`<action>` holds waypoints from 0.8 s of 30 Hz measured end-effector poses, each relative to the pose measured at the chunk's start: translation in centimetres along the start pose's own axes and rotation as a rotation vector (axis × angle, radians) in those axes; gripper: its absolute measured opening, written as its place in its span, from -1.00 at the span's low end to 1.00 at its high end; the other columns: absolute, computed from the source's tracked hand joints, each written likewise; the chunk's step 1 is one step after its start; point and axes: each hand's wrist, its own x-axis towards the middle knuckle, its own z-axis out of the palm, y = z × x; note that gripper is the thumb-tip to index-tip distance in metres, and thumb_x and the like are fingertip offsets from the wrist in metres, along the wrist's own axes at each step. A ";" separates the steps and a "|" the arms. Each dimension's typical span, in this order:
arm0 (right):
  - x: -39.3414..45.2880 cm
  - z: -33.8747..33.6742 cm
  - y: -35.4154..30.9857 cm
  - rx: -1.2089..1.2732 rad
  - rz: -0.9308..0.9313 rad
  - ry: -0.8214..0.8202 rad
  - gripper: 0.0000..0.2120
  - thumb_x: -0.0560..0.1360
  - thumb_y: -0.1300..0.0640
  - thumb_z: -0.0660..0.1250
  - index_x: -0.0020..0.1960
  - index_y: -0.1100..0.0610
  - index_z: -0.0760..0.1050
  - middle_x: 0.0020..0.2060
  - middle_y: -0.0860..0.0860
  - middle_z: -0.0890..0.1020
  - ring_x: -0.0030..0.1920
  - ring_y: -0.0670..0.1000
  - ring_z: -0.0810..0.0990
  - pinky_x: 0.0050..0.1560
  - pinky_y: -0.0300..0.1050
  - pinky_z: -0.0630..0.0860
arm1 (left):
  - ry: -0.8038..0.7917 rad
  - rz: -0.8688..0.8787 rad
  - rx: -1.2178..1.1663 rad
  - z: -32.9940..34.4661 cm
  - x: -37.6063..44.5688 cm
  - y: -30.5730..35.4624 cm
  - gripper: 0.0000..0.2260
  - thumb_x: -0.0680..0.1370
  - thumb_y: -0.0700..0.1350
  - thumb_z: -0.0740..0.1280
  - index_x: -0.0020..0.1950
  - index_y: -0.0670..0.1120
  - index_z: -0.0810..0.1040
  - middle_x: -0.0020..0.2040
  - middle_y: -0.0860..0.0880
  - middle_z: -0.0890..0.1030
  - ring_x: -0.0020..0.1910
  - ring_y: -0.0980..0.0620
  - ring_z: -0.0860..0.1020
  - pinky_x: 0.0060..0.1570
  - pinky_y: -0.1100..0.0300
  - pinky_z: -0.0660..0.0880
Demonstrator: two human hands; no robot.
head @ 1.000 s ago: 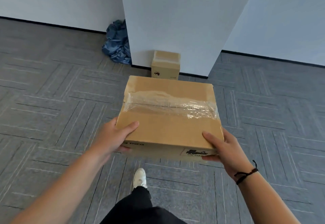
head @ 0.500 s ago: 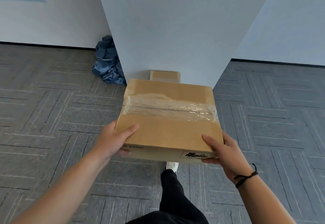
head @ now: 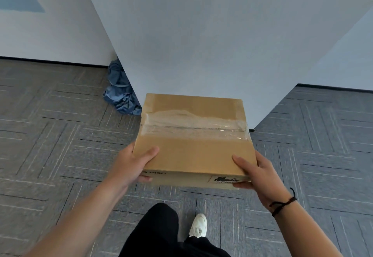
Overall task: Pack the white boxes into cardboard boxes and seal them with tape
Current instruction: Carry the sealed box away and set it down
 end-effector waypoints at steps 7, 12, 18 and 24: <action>10.1 3.2 -5.4 -0.040 0.035 0.059 -0.75 0.54 0.05 0.42 0.21 -0.02 0.56 0.02 0.03 0.72 0.01 0.13 0.71 -0.04 0.30 0.65 | -0.096 -0.040 -0.011 -0.8 12.4 5.4 -0.68 0.49 0.06 0.50 0.19 0.02 0.56 0.09 -0.06 0.66 0.03 -0.12 0.68 -0.25 -0.05 0.69; 16.8 5.0 -10.4 -0.057 0.034 0.073 -0.73 0.53 0.05 0.42 0.22 0.00 0.55 0.05 0.11 0.70 0.03 0.20 0.70 0.01 0.34 0.63 | -0.180 -0.017 -0.009 -1.4 20.0 10.1 -0.58 0.48 0.09 0.49 0.28 0.04 0.51 0.17 -0.05 0.63 0.12 -0.11 0.64 -0.23 -0.02 0.69; 24.2 5.8 -13.0 -0.024 0.040 0.065 -0.72 0.53 0.07 0.43 0.24 0.00 0.54 0.09 0.08 0.69 0.08 0.20 0.68 0.07 0.36 0.60 | -0.282 0.005 0.100 -1.2 27.4 13.4 -0.34 0.41 0.24 0.43 0.46 0.08 0.38 0.28 0.04 0.59 0.20 -0.06 0.60 0.02 -0.14 0.66; 31.9 5.8 -10.7 -0.004 0.081 0.063 -0.71 0.54 0.10 0.42 0.25 -0.01 0.53 0.11 0.09 0.68 0.03 0.16 0.67 0.10 0.31 0.57 | -0.295 -0.058 0.121 0.8 34.9 11.8 -0.50 0.45 0.27 0.42 0.34 0.27 0.36 0.31 0.09 0.57 0.24 -0.07 0.58 0.23 -0.29 0.52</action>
